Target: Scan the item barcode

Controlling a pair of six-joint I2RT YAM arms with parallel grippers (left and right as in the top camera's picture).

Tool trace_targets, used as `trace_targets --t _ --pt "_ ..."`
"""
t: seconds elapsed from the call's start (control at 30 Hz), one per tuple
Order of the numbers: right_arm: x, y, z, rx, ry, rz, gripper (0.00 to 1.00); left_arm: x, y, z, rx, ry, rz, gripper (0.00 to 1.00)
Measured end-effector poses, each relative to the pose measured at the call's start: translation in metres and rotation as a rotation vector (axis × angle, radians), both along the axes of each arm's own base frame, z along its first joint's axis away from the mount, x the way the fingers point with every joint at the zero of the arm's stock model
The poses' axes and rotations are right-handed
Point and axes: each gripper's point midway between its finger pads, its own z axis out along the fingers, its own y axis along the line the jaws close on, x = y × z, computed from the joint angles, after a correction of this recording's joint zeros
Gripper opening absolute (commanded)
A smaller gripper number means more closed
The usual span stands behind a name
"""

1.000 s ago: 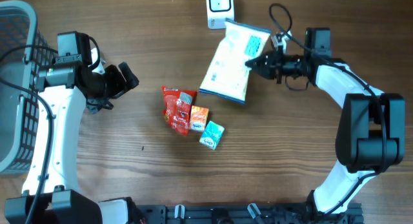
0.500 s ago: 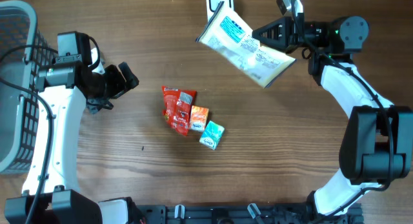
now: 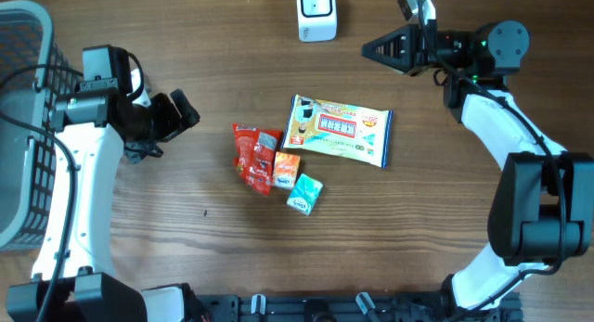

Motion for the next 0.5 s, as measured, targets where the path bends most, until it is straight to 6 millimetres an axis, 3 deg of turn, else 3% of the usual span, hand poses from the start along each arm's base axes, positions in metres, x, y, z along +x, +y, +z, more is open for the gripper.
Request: trace_targets --t 0.07,0.17,0.23,0.33,0.4,0.5 --pt "0.004 -0.005 0.001 0.006 -0.018 -0.024 0.4 0.0 0.0 0.0 0.0 0.0 0.0 1.0" --pt "0.023 -0.02 -0.003 0.027 0.027 -0.117 0.64 0.0 0.0 0.0 0.0 0.0 0.0 1.0" --pt "0.051 -0.037 -0.036 0.014 0.215 -0.268 0.71 0.0 0.0 0.0 0.0 -0.001 0.0 1.0" --pt "0.068 -0.051 -0.097 -0.129 0.342 -0.462 0.86 0.0 0.0 0.0 0.0 -0.002 0.0 1.0" --pt "0.067 -0.068 -0.149 -0.353 0.332 -0.583 0.99 0.0 0.0 0.0 0.0 0.002 0.0 1.0" --pt "0.065 -0.092 -0.182 -0.65 0.208 -0.638 1.0 0.0 0.0 0.0 0.0 0.0 0.0 1.0"
